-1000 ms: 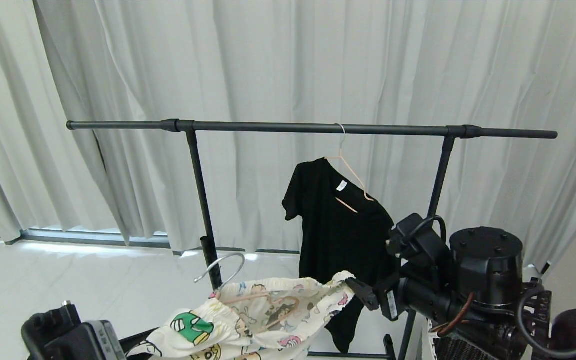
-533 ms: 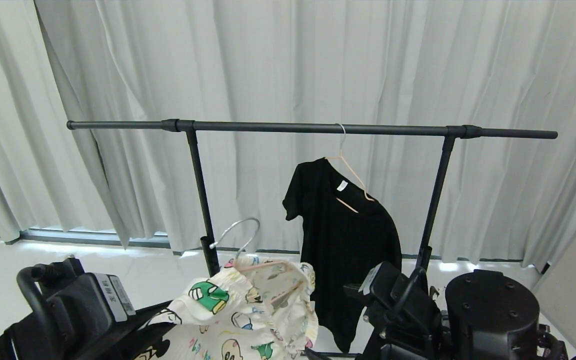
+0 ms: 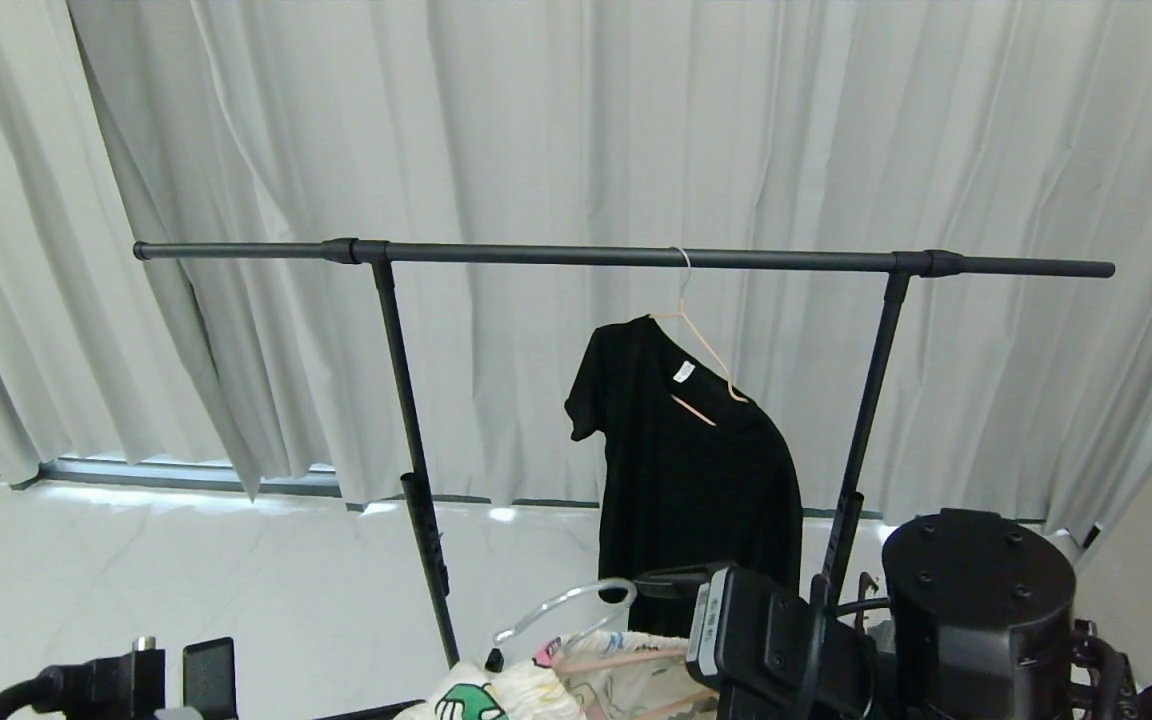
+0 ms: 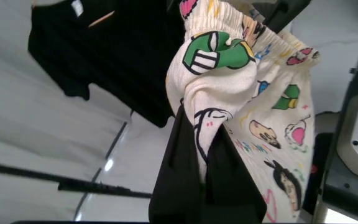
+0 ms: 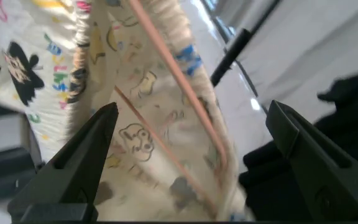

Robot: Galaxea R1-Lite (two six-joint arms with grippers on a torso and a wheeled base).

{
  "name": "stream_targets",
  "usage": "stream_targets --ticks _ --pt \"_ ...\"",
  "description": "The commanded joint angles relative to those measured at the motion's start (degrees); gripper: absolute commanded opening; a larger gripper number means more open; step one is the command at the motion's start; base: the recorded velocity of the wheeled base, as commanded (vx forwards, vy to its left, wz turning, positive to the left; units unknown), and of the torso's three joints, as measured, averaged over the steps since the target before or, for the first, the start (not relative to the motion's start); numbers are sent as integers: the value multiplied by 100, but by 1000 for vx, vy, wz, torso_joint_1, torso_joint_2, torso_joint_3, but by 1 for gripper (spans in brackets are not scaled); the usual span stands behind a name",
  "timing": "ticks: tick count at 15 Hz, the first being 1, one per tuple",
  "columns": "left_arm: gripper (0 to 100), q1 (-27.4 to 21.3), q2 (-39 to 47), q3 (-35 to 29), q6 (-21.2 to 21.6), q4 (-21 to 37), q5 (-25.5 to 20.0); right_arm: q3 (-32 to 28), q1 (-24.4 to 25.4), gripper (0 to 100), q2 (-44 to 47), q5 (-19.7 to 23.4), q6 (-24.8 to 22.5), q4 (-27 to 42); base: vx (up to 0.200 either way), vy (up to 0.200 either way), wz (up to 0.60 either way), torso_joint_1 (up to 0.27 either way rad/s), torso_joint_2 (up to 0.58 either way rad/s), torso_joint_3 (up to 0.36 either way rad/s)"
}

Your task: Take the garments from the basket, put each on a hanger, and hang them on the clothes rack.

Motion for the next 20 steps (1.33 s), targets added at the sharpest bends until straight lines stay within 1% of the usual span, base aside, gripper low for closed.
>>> stream_targets --ticks 1,3,5,6,7,15,16,17,20 --pt "0 -106 -20 5 76 -3 -2 -32 10 100 27 151 -192 24 0 0 0 0 0 0" --pt "0 -185 -20 -3 129 -3 -10 -14 10 100 62 309 -333 32 0 0 0 0 0 0" --pt "0 -343 -20 -3 129 -3 -10 -14 10 100 89 336 -333 32 0 0 0 0 0 0" --pt "0 -343 -20 -3 129 -3 -2 -14 10 100 89 336 -333 32 0 0 0 0 0 0" --pt "0 -343 -20 -21 129 -3 -10 -5 10 0 98 345 -333 32 0 0 0 0 0 0" --pt "0 -343 -20 -56 146 -21 42 12 -78 0 71 327 -342 24 0 0 0 0 0 0" --pt "100 -343 -2 -65 217 -21 42 12 -104 0 54 327 -359 24 0 0 0 0 0 0" --pt "100 -343 -2 -56 234 -21 42 12 -157 0 36 327 -394 24 0 0 0 0 0 0" --pt "100 -299 -2 -47 199 -21 42 4 -429 0 -52 336 -693 32 0 0 0 0 0 0"
